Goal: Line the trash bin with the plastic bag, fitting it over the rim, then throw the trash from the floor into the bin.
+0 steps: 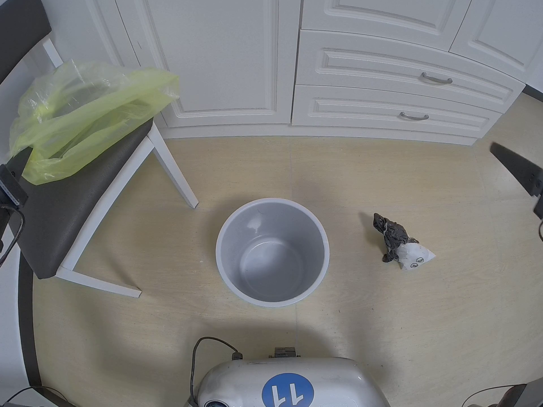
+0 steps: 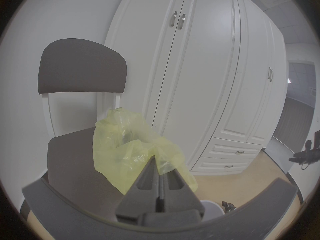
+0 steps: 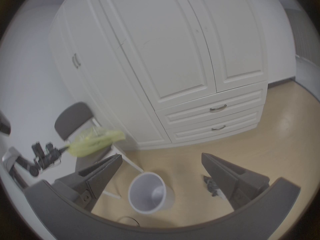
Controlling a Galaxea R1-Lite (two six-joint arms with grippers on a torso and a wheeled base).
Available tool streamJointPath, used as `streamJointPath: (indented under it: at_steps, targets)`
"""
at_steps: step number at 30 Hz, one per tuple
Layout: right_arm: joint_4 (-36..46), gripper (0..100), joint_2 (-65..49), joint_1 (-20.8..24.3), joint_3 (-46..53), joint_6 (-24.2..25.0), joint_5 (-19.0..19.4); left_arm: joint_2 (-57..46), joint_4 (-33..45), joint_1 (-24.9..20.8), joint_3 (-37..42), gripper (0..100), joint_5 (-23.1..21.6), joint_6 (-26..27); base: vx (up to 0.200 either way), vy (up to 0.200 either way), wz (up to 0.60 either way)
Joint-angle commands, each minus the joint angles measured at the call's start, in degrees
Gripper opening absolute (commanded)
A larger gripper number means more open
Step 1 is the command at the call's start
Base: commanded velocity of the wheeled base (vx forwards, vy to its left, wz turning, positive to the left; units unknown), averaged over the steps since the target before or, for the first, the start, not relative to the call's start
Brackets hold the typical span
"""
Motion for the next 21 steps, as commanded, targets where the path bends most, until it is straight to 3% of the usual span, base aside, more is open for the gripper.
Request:
streamJointPath:
  at_steps: [1, 6, 12, 17, 21]
  targets:
    - [-8.4, 100, 14.0, 8.3, 0.5, 5.0, -6.1, 3.1, -0.2, -7.4, -2.3, 0, 4.4, 0.6, 0.0, 0.0, 0.0]
    - [-9.6, 100, 18.9, 8.5, 0.8, 5.2, -6.2, 2.4, -0.4, -11.7, -2.7, 0, 6.7, 3.1, 0.0, 0.0, 0.0]
    - [-9.8, 100, 20.9, 9.4, 0.6, 5.4, -6.2, -0.3, -0.1, -15.5, -3.2, 0, 6.9, 3.3, 0.0, 0.0, 0.0]
    - [-9.8, 100, 21.0, 10.0, 0.9, 5.6, -6.1, -3.7, 0.5, -21.2, -3.3, 0, 7.0, 3.9, 0.0, 0.0, 0.0]
    - [-9.8, 100, 20.9, 10.2, 0.8, 5.7, -6.1, -5.8, 1.8, -22.6, -3.2, 0, 6.8, 5.2, 0.0, 0.0, 0.0]
